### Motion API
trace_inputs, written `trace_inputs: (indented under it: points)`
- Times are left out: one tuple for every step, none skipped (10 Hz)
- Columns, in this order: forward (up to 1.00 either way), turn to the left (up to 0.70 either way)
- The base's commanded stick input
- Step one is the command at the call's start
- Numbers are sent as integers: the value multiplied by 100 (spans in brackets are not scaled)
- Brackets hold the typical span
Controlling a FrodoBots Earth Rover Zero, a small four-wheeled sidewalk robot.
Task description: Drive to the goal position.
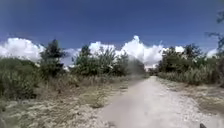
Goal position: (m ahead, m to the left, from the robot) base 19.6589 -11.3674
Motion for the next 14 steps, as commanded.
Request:
trace_inputs:
  points:
    - [44,2]
    - [44,2]
    - [44,2]
    - [44,2]
    - [44,-24]
    - [44,-27]
    - [44,-27]
    - [44,-2]
    - [44,2]
    - [44,2]
    - [44,2]
    - [44,2]
    - [44,2]
    - [44,2]
